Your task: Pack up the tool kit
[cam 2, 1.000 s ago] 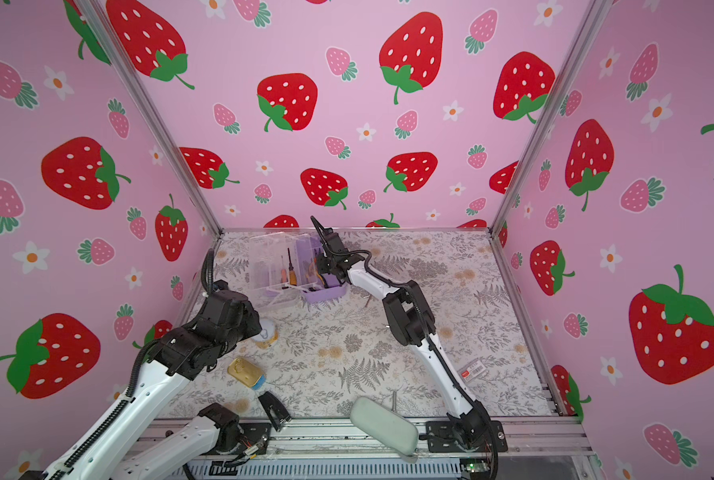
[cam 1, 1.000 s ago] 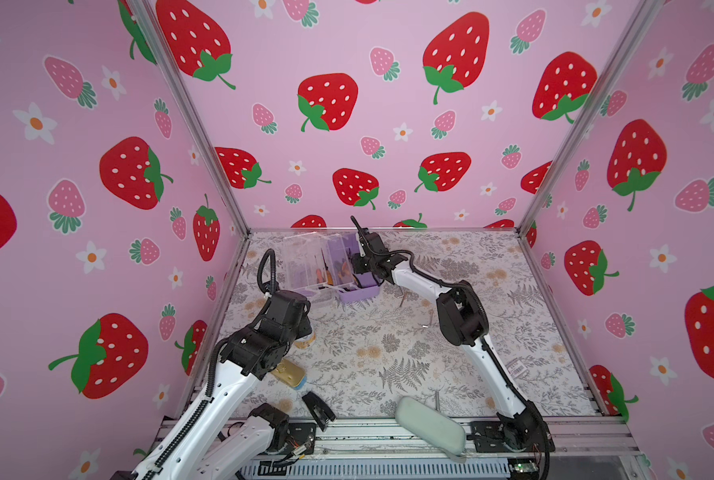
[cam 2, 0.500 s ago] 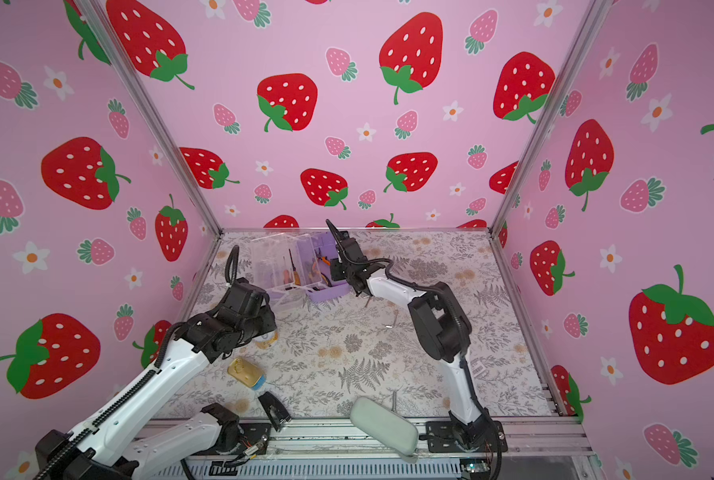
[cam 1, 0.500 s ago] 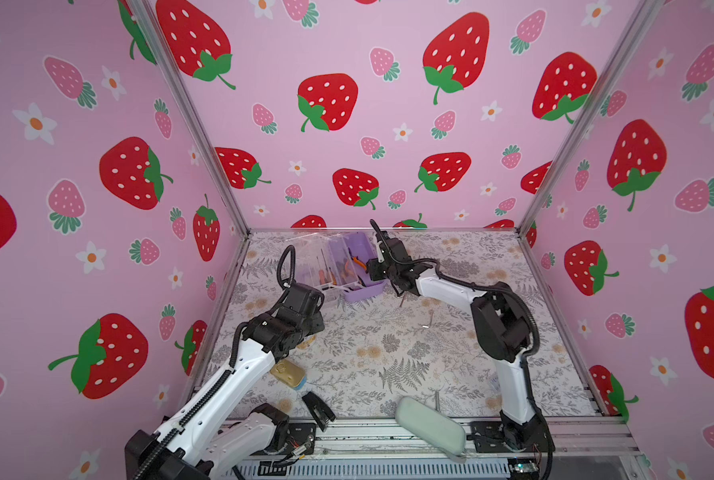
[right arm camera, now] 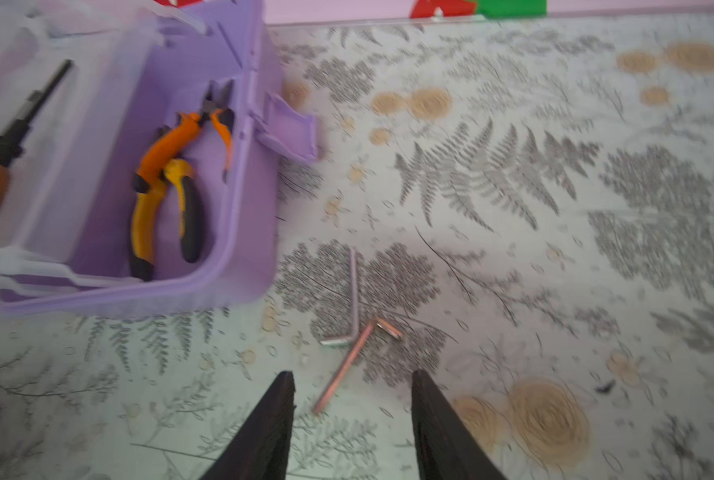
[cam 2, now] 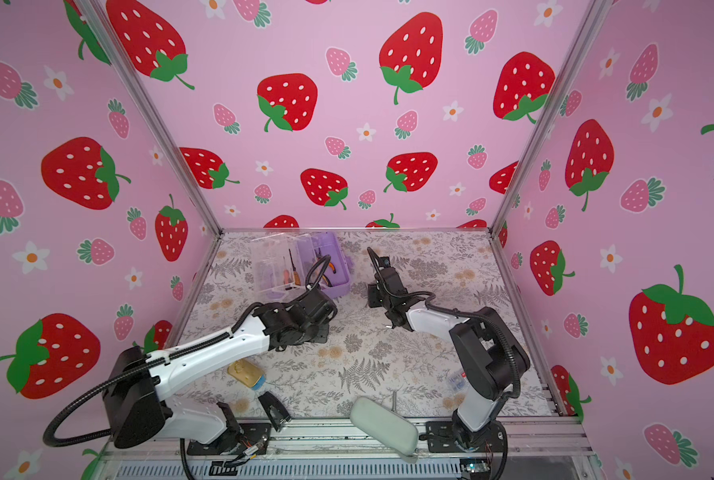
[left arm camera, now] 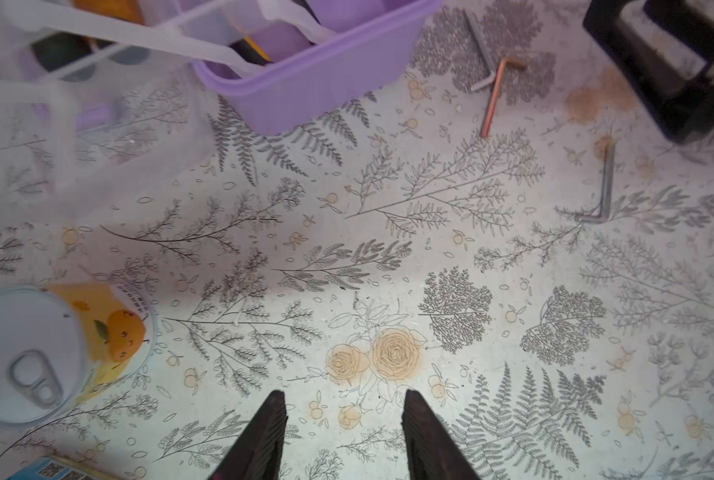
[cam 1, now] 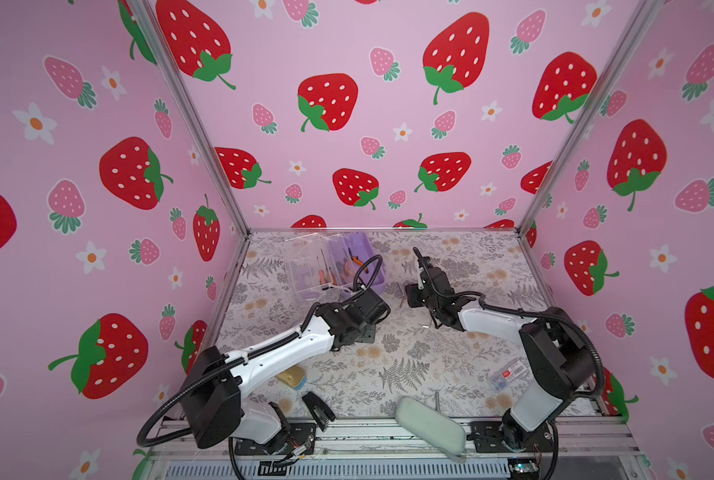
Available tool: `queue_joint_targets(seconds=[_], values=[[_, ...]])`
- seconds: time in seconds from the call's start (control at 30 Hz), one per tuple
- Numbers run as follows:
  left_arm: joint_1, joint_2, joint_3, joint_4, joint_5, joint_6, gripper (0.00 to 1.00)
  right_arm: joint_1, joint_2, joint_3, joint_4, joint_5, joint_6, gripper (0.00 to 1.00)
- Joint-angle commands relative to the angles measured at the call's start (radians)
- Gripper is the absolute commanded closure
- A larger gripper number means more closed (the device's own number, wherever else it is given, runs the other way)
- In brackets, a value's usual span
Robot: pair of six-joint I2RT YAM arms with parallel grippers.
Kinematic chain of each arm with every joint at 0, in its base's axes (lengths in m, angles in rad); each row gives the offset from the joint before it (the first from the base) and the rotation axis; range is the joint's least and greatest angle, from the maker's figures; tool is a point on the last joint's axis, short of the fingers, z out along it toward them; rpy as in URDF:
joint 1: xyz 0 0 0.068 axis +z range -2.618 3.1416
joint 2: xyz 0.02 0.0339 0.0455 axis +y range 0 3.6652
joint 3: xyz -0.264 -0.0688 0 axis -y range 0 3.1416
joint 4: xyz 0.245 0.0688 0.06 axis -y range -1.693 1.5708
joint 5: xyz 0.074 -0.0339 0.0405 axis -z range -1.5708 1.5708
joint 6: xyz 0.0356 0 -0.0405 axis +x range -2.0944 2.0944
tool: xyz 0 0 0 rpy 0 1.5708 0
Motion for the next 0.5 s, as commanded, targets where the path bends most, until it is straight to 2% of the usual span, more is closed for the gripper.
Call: queue_joint_targets(seconds=[0.0,0.1,0.23,0.3,0.47], values=[[-0.030,0.072,0.064,0.018,-0.017,-0.009,0.49,-0.102,-0.055,-0.063,0.024,-0.094,0.088,0.52],[-0.054,0.148,0.117,0.058,0.019,0.011,0.46,-0.162,-0.091,-0.087,-0.029,-0.138,0.088,0.51],[-0.090,0.259,0.205,0.081,0.060,0.057,0.46,-0.181,-0.138,-0.118,-0.101,-0.114,0.018,0.50],[-0.114,0.300,0.235,0.097,0.098,0.076,0.46,-0.184,-0.146,-0.158,-0.066,-0.125,-0.014,0.51],[-0.175,0.375,0.296,0.083,0.187,0.121,0.44,-0.185,-0.174,-0.254,0.083,-0.171,-0.004,0.54]])
